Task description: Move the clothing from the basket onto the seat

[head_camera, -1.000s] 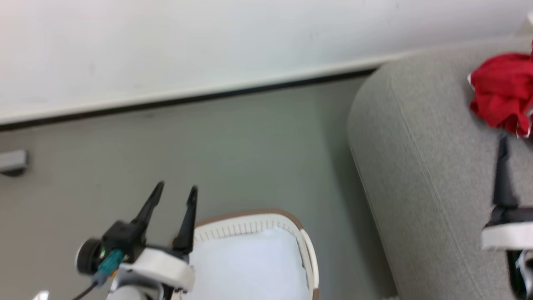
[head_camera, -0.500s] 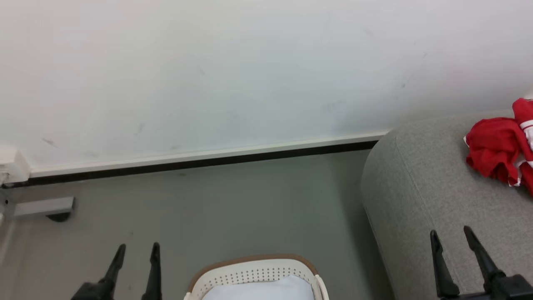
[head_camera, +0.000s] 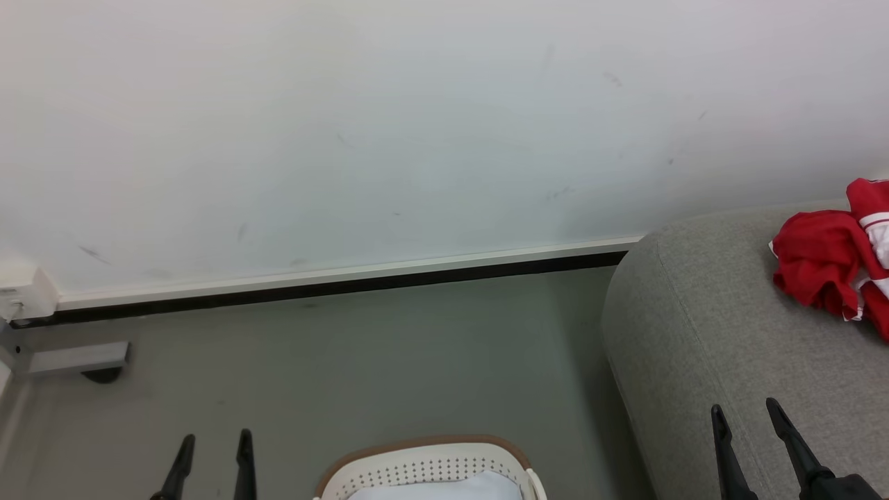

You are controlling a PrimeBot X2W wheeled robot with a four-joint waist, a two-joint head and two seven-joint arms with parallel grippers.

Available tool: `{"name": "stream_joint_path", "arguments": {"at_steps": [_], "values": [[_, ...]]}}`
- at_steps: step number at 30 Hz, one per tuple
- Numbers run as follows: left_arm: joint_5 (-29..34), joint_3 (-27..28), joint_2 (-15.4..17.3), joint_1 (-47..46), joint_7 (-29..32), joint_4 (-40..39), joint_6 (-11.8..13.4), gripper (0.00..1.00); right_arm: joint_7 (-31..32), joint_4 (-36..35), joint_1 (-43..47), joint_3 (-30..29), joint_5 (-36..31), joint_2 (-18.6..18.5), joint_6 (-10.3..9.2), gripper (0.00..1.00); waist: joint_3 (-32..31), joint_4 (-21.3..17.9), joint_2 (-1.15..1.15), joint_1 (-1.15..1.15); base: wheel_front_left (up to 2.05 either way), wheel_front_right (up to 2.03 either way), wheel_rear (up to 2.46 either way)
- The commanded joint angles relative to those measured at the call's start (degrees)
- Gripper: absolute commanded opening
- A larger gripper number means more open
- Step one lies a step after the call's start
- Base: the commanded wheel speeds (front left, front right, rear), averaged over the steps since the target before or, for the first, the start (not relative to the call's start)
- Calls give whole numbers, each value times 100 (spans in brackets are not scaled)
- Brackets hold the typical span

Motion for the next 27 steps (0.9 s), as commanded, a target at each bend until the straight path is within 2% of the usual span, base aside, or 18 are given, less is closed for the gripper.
{"name": "stream_joint_path", "arguments": {"at_steps": [1, 19, 20, 23, 27], "values": [[72, 63, -42, 39, -3, 6, -43, 100, 1, 37, -67, 0, -28, 11, -14, 100, 13, -7, 0, 1, 0, 0, 0], [354, 441, -327, -84, -3, 129, -359, 100, 1, 166, -301, 66, 22, -34, -14, 100, 105, 67, 0, 1, 0, 0, 0], [365, 418, -326, -58, 2, 143, -368, 0, -1, 150, -244, 62, 2, -11, 1, 0, 105, 67, 0, 1, 0, 0, 0], [349, 389, -371, -8, 15, 304, -369, 0, 8, 288, -147, 60, 20, 4, 1, 0, 107, 69, 0, 1, 0, 0, 0], [-69, 469, -387, -110, 169, 387, -418, 0, 136, 316, -185, 11, 468, 7, 1, 0, 111, 82, 0, 1, 0, 0, 0]]}}
